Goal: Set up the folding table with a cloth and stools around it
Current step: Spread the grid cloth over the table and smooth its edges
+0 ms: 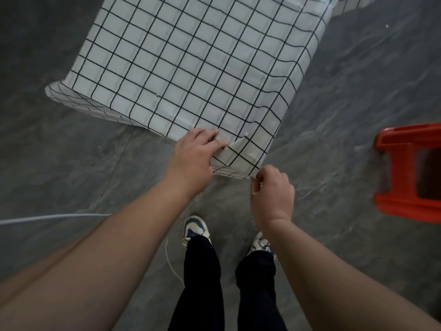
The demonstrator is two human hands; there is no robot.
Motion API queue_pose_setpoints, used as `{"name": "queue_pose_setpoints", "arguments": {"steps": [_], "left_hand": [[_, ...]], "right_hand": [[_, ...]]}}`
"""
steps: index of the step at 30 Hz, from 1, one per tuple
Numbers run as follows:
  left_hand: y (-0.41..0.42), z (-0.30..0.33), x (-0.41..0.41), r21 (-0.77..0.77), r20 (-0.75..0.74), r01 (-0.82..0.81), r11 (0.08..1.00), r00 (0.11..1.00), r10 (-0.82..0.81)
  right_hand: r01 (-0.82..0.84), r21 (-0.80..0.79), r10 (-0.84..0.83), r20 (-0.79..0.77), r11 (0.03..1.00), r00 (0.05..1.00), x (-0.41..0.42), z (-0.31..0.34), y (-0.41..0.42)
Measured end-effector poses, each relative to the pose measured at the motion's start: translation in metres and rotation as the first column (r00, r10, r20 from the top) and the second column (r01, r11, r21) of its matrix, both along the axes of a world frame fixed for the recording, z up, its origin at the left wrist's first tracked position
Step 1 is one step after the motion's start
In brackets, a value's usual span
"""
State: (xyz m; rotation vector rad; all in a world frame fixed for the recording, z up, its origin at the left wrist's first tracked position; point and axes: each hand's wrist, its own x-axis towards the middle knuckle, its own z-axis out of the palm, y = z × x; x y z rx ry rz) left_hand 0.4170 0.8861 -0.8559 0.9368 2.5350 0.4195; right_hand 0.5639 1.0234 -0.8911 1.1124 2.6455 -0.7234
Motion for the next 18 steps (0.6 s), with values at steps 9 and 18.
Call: {"name": "queue_pose_setpoints", "arguments": {"steps": [9,18], "left_hand": [[0.005,0.005,-0.001,0.008,0.029,-0.017,1.000,0.999,0.017],[0.015,0.005,0.007,-0.040,-0.035,-0.036,0.999,0.999,0.035]], "right_hand": [[-0.006,0.035,0.003,0.087,0.999,0.996,0.026,0.006,0.018],[0.074,-0.062,-0.064,0.148,0.995,0.987,0.022,0.008,0.008]]}}
